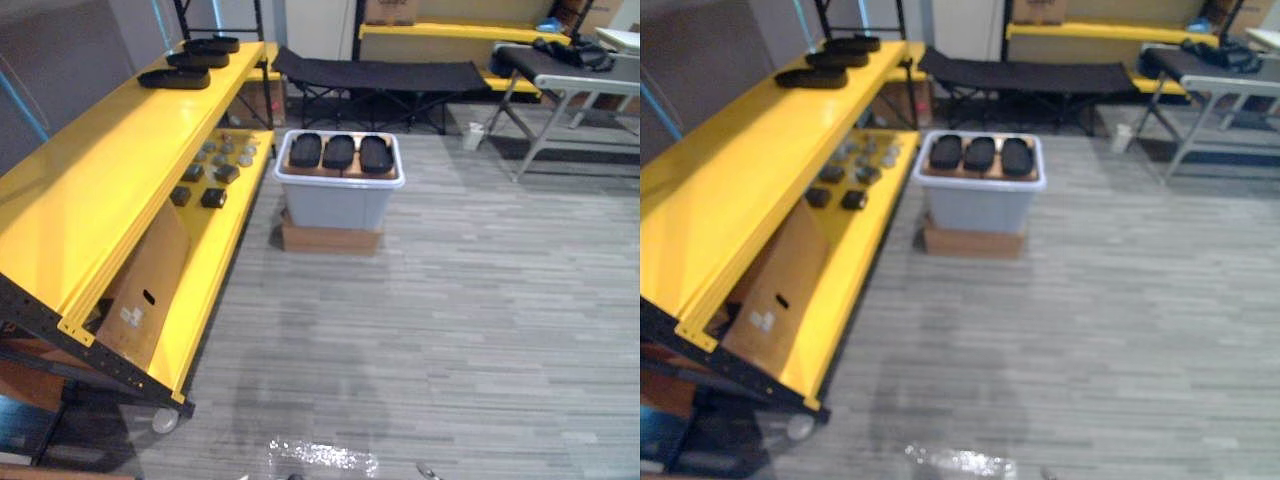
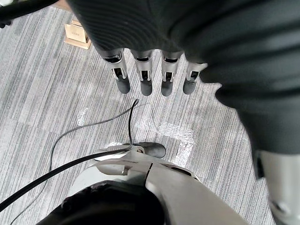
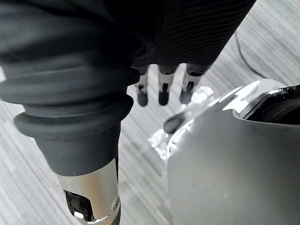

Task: Walk over and take plastic housings, then place them on the shelf

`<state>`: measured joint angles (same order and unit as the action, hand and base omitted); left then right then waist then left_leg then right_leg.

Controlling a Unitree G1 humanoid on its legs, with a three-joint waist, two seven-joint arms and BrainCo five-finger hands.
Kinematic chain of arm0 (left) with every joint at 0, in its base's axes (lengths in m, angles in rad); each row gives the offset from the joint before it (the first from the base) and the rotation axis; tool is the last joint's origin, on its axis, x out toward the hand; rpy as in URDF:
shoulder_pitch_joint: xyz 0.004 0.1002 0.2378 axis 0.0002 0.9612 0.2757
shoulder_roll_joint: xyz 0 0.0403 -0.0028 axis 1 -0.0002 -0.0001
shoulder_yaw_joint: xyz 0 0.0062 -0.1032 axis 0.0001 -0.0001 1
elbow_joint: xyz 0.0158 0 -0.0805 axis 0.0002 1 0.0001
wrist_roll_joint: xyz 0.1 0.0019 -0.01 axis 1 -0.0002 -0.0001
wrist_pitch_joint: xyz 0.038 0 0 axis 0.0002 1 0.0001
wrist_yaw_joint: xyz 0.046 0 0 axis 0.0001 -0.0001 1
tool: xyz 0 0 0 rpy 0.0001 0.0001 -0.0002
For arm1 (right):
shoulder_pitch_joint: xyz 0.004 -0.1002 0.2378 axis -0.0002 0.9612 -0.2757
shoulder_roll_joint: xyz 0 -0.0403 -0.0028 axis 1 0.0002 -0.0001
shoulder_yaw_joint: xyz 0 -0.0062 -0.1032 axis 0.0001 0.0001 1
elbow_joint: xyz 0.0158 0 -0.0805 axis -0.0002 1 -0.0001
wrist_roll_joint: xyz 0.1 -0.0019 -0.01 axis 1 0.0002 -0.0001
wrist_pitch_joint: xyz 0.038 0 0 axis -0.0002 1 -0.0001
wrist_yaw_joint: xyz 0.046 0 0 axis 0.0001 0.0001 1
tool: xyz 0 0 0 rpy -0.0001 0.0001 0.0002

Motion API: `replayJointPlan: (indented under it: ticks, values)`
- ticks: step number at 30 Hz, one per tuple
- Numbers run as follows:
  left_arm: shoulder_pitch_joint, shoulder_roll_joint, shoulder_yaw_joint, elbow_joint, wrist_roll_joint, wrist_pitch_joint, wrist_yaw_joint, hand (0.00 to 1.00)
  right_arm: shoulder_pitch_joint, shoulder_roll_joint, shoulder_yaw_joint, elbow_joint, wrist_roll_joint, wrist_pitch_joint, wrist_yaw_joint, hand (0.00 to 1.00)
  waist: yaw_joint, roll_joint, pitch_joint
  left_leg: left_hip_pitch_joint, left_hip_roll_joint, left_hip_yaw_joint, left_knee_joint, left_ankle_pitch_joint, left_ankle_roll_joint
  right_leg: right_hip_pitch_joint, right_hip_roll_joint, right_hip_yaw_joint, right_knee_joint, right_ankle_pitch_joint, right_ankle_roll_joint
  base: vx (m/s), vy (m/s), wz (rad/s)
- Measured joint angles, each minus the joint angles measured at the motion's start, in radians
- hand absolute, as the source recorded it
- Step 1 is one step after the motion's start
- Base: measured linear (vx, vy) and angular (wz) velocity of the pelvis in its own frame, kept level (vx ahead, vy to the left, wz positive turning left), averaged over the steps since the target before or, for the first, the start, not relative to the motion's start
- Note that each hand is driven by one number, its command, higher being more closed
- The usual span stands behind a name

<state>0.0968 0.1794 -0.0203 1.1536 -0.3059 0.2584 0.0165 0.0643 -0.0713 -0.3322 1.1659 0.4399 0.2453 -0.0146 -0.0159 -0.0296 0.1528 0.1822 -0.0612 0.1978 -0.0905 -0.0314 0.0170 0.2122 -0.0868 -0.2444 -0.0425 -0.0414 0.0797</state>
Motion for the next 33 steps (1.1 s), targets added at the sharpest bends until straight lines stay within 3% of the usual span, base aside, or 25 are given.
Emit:
replayJointPlan:
  ticks: [25, 26, 27, 28, 30, 31, 32, 33]
  values:
    - [-0.004, 0.003, -0.005, 0.002, 0.011, 0.001, -0.018, 0.00, 0.001, 0.003, -0.011, 0.000, -0.003, -0.012, 0.021, 0.00, -0.001, -0.007, 0.005, -0.002, -0.005, 0.000, 0.000, -0.001, 0.001, -0.007, -0.006, 0.000, 0.017, -0.009, 0.010, 0.00, 0.001, 0.00]
    - [-0.005, 0.004, -0.007, 0.002, 0.011, 0.002, -0.021, 0.00, 0.002, 0.003, -0.012, -0.002, -0.003, -0.016, 0.022, 0.00, -0.001, -0.010, 0.008, -0.007, -0.007, 0.000, 0.000, -0.004, 0.005, -0.021, -0.011, 0.000, 0.040, -0.025, 0.023, -0.01, 0.103, 0.06]
    - [-0.007, 0.007, -0.028, 0.001, 0.011, 0.002, -0.023, 0.00, 0.006, 0.004, -0.021, -0.011, -0.003, -0.031, 0.023, 0.00, -0.001, -0.010, 0.009, -0.007, -0.022, 0.006, 0.000, -0.017, 0.014, -0.060, -0.037, -0.004, 0.127, -0.067, 0.066, 0.00, 0.077, 0.10]
    - [-0.008, 0.006, -0.036, 0.000, 0.008, 0.002, -0.023, 0.00, 0.017, 0.003, -0.025, -0.017, -0.005, -0.034, 0.024, 0.00, -0.004, -0.007, 0.010, -0.007, -0.018, 0.005, 0.000, -0.025, 0.026, -0.080, -0.047, 0.000, 0.183, -0.079, 0.084, 0.00, 0.147, 0.00]
    - [-0.009, -0.004, -0.042, -0.005, -0.011, 0.005, -0.020, 0.00, 0.017, -0.005, -0.044, -0.040, -0.003, -0.049, 0.033, 0.00, -0.001, 0.016, 0.029, 0.002, -0.014, 0.007, 0.000, -0.040, 0.053, -0.227, -0.083, 0.003, 0.482, -0.084, 0.087, -0.10, 0.147, -0.13]
    - [-0.011, 0.000, -0.038, -0.005, -0.021, 0.007, -0.018, 0.00, 0.020, -0.002, -0.058, -0.060, 0.000, -0.055, 0.038, 0.00, -0.004, 0.018, 0.054, 0.031, -0.015, 0.009, 0.002, -0.042, 0.072, -0.312, -0.101, 0.006, 0.636, -0.115, 0.059, -0.21, 0.157, -0.06]
    - [-0.010, 0.005, -0.025, -0.005, -0.033, 0.010, -0.017, 0.00, 0.030, 0.007, -0.061, -0.065, 0.002, -0.057, 0.043, 0.00, -0.007, 0.016, 0.061, 0.043, -0.015, 0.009, 0.001, -0.047, 0.069, -0.350, -0.105, 0.009, 0.668, -0.139, 0.038, -0.28, 0.170, 0.03]
    - [-0.009, 0.009, 0.001, -0.005, -0.032, 0.012, -0.019, 0.00, 0.053, 0.021, -0.063, -0.067, 0.002, -0.060, 0.061, 0.00, -0.006, 0.002, 0.061, 0.052, -0.014, 0.006, 0.001, -0.057, 0.060, -0.386, -0.099, 0.011, 0.654, -0.145, 0.044, -0.27, 0.122, 0.10]
